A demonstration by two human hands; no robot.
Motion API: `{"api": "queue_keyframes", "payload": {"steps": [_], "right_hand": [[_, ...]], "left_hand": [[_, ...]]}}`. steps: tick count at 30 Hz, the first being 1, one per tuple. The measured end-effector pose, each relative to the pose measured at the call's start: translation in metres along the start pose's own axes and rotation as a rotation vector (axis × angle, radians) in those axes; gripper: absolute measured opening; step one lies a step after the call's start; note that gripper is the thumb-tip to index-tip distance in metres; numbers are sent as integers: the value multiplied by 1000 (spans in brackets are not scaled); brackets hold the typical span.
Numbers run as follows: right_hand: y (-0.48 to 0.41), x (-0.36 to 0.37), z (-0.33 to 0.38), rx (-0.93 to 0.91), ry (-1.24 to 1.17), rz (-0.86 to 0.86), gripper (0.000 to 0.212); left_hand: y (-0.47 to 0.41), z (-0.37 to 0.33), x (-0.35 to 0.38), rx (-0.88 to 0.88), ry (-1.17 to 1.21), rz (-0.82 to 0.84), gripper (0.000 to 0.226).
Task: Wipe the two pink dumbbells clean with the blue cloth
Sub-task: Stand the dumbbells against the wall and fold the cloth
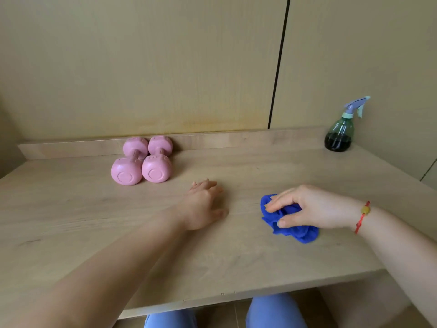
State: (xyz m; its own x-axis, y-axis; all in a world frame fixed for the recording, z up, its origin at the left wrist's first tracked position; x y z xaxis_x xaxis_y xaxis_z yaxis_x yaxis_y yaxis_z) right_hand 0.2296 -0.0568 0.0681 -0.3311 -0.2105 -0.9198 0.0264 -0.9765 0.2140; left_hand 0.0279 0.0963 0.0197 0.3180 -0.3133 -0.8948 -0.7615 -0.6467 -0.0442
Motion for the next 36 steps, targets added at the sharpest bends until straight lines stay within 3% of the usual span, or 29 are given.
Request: {"api": "queue_keyframes", "payload": {"steps": [3, 7, 11, 16, 18, 20, 24, 26, 31, 34, 36], "right_hand": [[-5, 27, -23, -106, 103, 115, 55], [-33, 40, -39, -137, 205, -104, 48], [-84, 30, -54, 13, 220, -210, 44], [-155, 13, -73, 329, 334, -282, 45], [-176, 10, -60, 356, 342, -292, 44], [-193, 9, -33, 230, 259, -296, 41], [-189, 31, 14, -154, -144, -239, 44], [-180, 33, 7, -222, -231, -206, 52], [-177, -1, -66, 45, -34, -386, 50], [-185, -12, -98, 290, 174, -373, 42], [-194, -12, -97, 354, 230, -375, 43]], "left_hand": [[-13, -1, 3, -18, 93, -18, 67], [-33, 7, 2, -58, 142, -96, 63], [-44, 22, 3, -77, 144, -168, 57], [-44, 29, 8, -22, 137, -223, 49], [-46, 29, 9, -13, 133, -242, 46], [-48, 32, 9, -21, 132, -270, 43], [-45, 37, 9, 2, 162, -338, 40], [-43, 38, 9, 19, 168, -387, 41], [-42, 42, 8, -15, 189, -433, 46], [-45, 44, 8, -63, 231, -434, 46], [-48, 45, 8, -71, 263, -436, 46]]}}
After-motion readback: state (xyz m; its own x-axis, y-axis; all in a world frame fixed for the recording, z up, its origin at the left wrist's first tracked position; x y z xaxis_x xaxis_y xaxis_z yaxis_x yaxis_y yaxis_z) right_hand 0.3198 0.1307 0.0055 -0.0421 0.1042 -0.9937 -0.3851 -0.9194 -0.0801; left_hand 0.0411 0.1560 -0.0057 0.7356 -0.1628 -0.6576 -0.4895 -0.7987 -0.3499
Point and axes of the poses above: each hand's wrist, its own y-axis away from the middle knuckle, its own x-axis out of the palm, z = x × y, the point moved 3 cm from there along -y, towards the middle knuckle, and after that the axes turned 9 degrees about y, right-handed, at the moved point
